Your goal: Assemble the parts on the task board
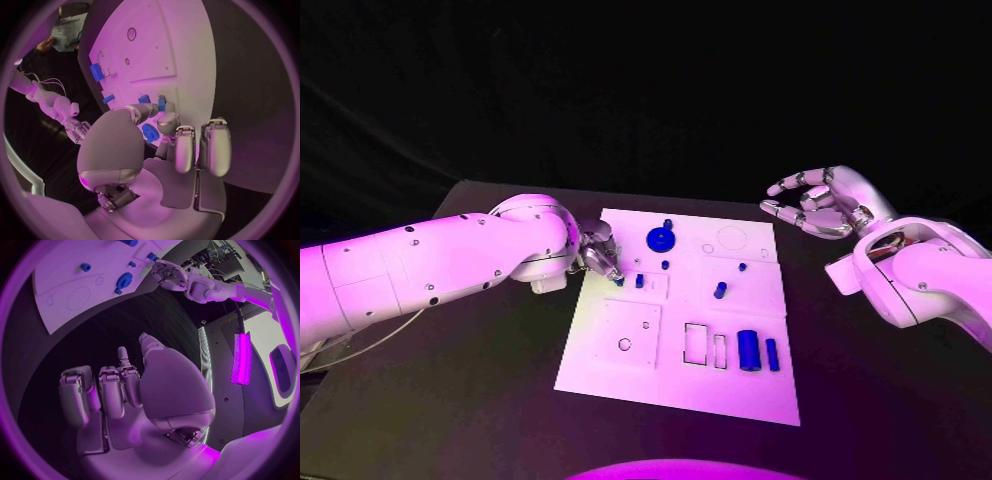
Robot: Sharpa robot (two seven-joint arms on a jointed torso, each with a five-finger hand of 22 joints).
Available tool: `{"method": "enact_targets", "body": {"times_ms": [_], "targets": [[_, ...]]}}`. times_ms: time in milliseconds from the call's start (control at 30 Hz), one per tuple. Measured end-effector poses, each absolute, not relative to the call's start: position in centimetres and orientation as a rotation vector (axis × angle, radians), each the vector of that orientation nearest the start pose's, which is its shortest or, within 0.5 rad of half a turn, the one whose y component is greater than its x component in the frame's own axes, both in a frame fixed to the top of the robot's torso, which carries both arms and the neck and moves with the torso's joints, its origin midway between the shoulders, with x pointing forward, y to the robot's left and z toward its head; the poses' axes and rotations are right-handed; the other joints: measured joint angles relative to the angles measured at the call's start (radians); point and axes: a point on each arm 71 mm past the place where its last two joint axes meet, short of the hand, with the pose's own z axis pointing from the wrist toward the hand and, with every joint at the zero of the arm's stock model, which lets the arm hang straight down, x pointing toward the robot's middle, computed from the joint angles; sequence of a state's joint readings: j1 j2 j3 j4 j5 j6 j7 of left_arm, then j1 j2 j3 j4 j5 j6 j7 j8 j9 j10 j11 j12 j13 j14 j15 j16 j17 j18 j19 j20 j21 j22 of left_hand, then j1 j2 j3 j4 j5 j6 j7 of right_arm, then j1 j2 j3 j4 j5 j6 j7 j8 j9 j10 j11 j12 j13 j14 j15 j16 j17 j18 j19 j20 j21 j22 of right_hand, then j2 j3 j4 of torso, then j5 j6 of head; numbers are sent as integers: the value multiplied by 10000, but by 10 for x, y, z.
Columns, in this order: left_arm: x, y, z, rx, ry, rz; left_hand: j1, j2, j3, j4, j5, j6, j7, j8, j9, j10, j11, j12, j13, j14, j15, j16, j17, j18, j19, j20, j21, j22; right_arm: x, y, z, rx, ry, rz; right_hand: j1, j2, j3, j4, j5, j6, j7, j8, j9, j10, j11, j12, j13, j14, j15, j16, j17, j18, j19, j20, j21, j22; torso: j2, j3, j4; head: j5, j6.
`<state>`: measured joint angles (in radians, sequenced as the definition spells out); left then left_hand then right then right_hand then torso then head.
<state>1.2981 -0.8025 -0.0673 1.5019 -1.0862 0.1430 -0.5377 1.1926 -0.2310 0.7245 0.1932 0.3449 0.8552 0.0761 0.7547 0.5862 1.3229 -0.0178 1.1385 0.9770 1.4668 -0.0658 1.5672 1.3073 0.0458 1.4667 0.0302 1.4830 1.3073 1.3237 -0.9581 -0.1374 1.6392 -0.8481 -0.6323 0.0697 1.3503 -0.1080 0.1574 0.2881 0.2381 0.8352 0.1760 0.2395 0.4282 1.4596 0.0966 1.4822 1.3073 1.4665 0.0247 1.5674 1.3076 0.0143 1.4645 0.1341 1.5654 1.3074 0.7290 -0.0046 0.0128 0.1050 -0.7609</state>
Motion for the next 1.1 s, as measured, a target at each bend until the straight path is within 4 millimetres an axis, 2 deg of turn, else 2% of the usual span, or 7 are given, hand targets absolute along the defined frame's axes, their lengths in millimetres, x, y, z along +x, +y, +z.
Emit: {"method": "enact_targets", "body": {"times_ms": [100, 200, 500, 900, 1100], "targets": [[493, 205, -192, -1344, 22754, -3782, -24, -24, 0, 0, 54, 1, 0, 25, 344, 36, -35, 0, 0, 0, 0, 0, 0, 0, 19, -18, 0, 0, 476, -238, -140, 4027, 14375, 9125, 0, 0, 0, 0, 0, 0, 0, 0, 0, 0, 0, 0, 0, 0, 0, 0, 0, 0, 0, 0, 0, 0, 1, 0, 0, 0, 0], [493, 205, -192, -1325, 22777, -3767, -37, -37, 0, 0, 69, 1, 0, 57, 405, 36, -35, 0, 15, 0, 0, 0, 0, 0, 19, -18, 0, 0, 476, -238, -140, 4027, 14375, 9125, 0, 0, 0, 0, 0, 0, 0, 0, 0, 0, 0, 0, 0, 0, 0, 0, 0, 0, 0, 0, 0, 0, 3, 0, -1, 0, 0], [493, 204, -191, -1255, 22833, -3731, -76, -75, 28, 27, 185, 2, 0, 112, 423, 70, -1, 42, 46, 1, -73, 0, 0, -1, 19, -18, -1, 0, 476, -238, -140, 4026, 14373, 9124, 0, 0, 0, 0, 0, 0, 0, 0, 0, 0, 0, 0, 8, 0, 0, 0, -1, 0, 0, 0, 0, -1, 6, -5, 3, -6, -24], [494, 201, -192, -1200, 22857, -3658, -162, -83, 58, 58, 185, 90, -54, 116, 499, 106, -35, 40, 64, 2, -74, 0, 0, -1, -17, -54, -1, 0, 476, -238, -140, 4023, 14373, 9129, 0, 0, 0, 0, 0, 0, 0, 0, -9, 0, 0, 0, 7, 0, 0, 0, -2, 0, 37, -36, 0, 6, 5, -1, 4, -6, -51], [495, 199, -193, -1208, 22897, -3582, -326, -64, 98, 96, 185, 127, -89, 232, 583, 173, -79, 79, 90, 2, -74, 0, 0, -2, -17, -54, 33, 0, 476, -238, -140, 4022, 14373, 9131, 0, 0, 0, 0, 0, 0, 0, 0, -9, 0, 0, 0, 6, 0, 0, 0, -3, 0, 36, -36, 0, 6, 4, 0, -2, -8, -62]]}}
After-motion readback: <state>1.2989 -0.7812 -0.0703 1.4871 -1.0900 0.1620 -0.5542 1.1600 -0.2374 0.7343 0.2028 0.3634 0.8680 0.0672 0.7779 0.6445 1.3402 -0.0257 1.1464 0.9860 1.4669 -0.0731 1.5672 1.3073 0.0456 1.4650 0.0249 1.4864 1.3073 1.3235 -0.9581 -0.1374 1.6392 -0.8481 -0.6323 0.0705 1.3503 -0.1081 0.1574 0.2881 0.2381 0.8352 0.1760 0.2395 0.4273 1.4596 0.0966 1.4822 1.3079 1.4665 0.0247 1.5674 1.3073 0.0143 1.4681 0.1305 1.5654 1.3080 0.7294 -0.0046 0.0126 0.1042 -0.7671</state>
